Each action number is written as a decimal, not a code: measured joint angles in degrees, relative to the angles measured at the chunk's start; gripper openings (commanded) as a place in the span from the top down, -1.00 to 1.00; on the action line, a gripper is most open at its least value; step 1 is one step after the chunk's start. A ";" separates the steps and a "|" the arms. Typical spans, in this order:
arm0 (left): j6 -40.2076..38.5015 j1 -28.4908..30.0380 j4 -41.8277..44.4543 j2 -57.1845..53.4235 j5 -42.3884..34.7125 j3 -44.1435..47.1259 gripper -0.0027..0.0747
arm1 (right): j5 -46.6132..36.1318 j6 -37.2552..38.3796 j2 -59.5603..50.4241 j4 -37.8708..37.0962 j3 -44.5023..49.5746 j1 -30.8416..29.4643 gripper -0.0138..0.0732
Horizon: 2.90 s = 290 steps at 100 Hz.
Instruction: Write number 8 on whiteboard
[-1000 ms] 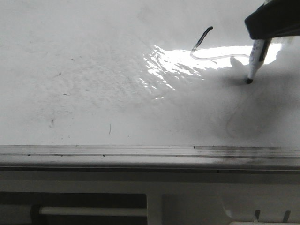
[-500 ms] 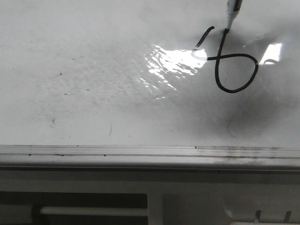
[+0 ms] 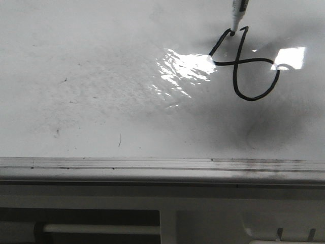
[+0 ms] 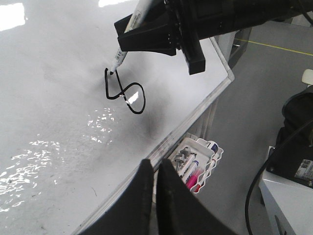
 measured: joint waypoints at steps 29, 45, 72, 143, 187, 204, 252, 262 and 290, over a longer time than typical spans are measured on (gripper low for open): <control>0.00 0.00 0.00 0.00 0.82 0.00 0.86 | 9.90 0.00 -5.17 0.00 -6.65 0.26 0.85; 0.00 0.00 -0.48 1.28 0.94 0.00 0.09 | 24.79 0.00 -7.85 0.01 -11.32 0.26 0.85; 13.21 -5.28 -12.29 10.62 0.83 0.00 -0.15 | 42.45 -5.32 -6.31 8.45 -12.31 1.77 0.85; 31.26 -22.94 -28.88 35.02 -1.95 -4.33 0.51 | 36.89 -11.26 0.45 15.38 -12.40 16.28 0.85; 32.54 -22.94 -27.88 35.02 -0.15 -4.33 0.98 | 36.09 -10.89 0.57 16.00 -12.40 16.28 -0.51; 32.00 -22.94 -28.02 35.02 -0.64 -3.15 0.98 | 33.41 -11.13 -1.95 16.00 -12.40 12.01 -0.82; 22.17 -22.94 -33.41 37.48 -24.25 -1.05 0.99 | 32.34 -10.42 -18.74 16.00 -12.53 -2.78 0.83; 19.81 -22.94 -33.82 40.24 -26.11 -3.53 0.99 | 34.03 -10.37 -19.10 16.00 -12.53 -2.78 0.83; 15.36 -23.12 -34.64 46.58 -35.93 -9.37 0.99 | 37.37 -8.41 -19.10 16.00 -12.53 -2.78 0.83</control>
